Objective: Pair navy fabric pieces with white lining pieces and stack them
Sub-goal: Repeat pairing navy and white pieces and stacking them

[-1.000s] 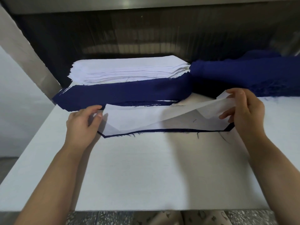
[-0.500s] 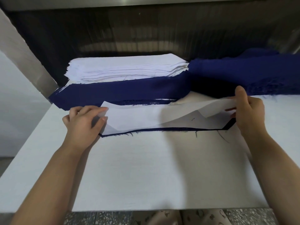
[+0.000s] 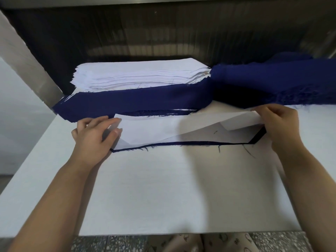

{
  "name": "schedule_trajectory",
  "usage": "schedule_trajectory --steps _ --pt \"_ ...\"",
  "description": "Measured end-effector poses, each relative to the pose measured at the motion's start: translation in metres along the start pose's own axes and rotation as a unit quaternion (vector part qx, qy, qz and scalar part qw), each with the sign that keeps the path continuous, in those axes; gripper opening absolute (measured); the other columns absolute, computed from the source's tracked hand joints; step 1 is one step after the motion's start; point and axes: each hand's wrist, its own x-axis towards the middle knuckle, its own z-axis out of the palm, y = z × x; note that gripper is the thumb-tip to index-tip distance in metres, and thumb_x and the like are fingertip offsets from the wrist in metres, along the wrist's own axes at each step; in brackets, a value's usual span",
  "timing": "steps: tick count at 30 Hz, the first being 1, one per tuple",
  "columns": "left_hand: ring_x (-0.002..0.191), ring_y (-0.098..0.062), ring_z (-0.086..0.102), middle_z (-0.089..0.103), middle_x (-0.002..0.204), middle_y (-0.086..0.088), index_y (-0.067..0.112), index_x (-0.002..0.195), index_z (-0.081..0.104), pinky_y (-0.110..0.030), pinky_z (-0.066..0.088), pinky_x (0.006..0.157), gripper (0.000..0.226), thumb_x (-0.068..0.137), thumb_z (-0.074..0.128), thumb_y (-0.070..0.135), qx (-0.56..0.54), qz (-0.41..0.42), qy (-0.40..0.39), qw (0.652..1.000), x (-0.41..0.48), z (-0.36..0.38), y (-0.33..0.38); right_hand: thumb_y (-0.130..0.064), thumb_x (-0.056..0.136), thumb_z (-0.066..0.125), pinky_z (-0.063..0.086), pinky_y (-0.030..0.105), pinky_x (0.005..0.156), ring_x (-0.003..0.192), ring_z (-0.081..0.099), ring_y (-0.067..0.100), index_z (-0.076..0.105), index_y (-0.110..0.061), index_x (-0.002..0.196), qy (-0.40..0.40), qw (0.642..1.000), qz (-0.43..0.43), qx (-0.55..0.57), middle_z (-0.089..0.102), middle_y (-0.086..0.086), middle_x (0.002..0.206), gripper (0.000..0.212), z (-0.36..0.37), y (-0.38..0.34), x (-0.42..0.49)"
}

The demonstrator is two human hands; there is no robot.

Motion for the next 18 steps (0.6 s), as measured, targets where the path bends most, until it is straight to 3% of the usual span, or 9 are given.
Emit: schedule_trajectory --steps 4,9,13,17,18 --pt "0.125 -0.021 0.029 0.052 0.139 0.004 0.032 0.124 0.063 -0.034 0.020 0.094 0.052 0.086 0.036 0.053 0.005 0.012 -0.011 1.000 -0.0016 0.0009 0.0012 -0.021 0.081 0.059 0.036 0.021 0.061 0.072 0.051 0.005 0.066 -0.033 0.066 -0.005 1.000 -0.013 -0.022 0.061 -0.011 0.074 0.020 0.0015 0.0017 0.0002" --pt "0.122 -0.020 0.030 0.055 0.133 0.011 0.029 0.123 0.064 -0.029 0.017 0.088 0.051 0.086 0.036 0.052 0.000 0.027 -0.014 1.000 -0.0006 0.0018 0.0009 -0.022 0.082 0.059 0.037 0.021 0.062 0.073 0.052 0.005 0.068 -0.029 0.077 -0.016 0.999 -0.023 -0.040 0.063 -0.009 0.078 0.012 0.0015 0.0034 0.0005" --pt "0.121 -0.019 0.031 0.056 0.126 0.013 0.025 0.119 0.067 -0.025 0.014 0.082 0.048 0.087 0.039 0.048 -0.012 0.046 -0.003 0.999 -0.0011 -0.0002 0.0015 -0.022 0.081 0.059 0.037 0.021 0.063 0.072 0.052 0.004 0.067 -0.032 0.070 -0.014 0.999 -0.029 -0.042 0.063 -0.013 0.075 0.016 0.0016 0.0027 0.0002" --pt "0.115 -0.018 0.047 0.057 0.118 0.008 0.015 0.115 0.069 -0.030 0.030 0.097 0.032 0.094 0.051 0.032 -0.055 0.067 -0.001 0.996 0.0026 -0.0008 0.0011 -0.021 0.081 0.060 0.037 0.019 0.065 0.076 0.054 0.007 0.067 -0.032 0.071 -0.010 0.998 -0.033 -0.045 0.063 -0.015 0.076 0.016 0.0017 0.0034 0.0020" --pt "0.108 -0.013 0.051 0.056 0.115 0.008 0.011 0.114 0.069 -0.021 0.033 0.098 0.026 0.096 0.056 0.023 -0.078 0.073 0.005 0.994 0.0041 -0.0005 0.0016 -0.020 0.081 0.061 0.037 0.019 0.066 0.078 0.054 0.008 0.067 -0.032 0.072 -0.008 0.998 -0.035 -0.047 0.064 -0.015 0.076 0.016 0.0017 0.0043 0.0026"
